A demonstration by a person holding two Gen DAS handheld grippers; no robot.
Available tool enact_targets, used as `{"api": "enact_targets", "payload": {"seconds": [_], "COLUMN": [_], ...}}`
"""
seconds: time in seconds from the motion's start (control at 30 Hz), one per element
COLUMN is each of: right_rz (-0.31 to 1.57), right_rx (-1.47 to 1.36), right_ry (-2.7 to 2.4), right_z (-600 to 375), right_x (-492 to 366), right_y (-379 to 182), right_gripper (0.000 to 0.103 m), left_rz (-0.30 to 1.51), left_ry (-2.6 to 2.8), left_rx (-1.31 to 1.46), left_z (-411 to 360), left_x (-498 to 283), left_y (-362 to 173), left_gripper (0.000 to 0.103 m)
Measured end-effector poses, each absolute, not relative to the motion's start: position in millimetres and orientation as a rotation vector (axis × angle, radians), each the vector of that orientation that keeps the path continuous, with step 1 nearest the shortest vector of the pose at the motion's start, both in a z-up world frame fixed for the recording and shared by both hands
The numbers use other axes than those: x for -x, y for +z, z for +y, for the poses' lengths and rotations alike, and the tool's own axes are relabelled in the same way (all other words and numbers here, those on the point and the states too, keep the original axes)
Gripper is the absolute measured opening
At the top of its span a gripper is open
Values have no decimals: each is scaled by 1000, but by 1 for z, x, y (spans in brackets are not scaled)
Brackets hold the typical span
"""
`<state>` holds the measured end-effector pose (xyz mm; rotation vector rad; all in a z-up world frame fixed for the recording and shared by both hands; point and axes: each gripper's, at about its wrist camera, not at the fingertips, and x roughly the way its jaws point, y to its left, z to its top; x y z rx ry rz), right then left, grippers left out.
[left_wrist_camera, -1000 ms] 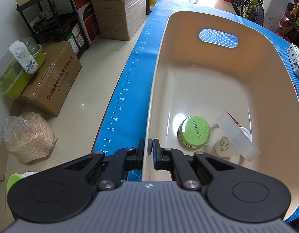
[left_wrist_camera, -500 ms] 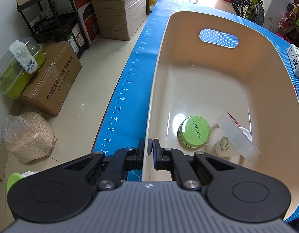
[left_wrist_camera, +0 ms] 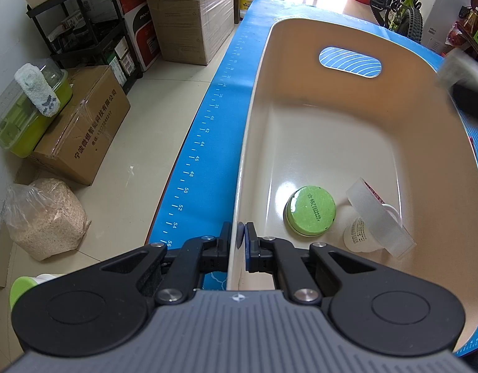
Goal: Organize rigid objects
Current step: 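Carry the white charger into the basket and open the right gripper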
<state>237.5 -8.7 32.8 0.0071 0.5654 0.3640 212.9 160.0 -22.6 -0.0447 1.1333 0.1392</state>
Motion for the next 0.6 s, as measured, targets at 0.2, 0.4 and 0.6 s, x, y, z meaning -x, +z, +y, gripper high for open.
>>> {"api": "enact_targets", "payload": {"seconds": [0.2, 0.4, 0.6], "right_rz": [668, 796, 884], "right_rx": [45, 53, 121], "right_ry": [410, 416, 431], "right_z": [25, 35, 47], "right_x": [-239, -247, -249], "right_y": [6, -21, -35], "right_gripper": [58, 58, 58], "left_rz": [1132, 1132, 1132], "left_ry": [139, 140, 142], "left_rx": [47, 44, 40], "left_z": [160, 159, 159], "left_x": [-213, -213, -214], "left_y": [-23, -23, -24], "left_gripper": [9, 9, 9]}}
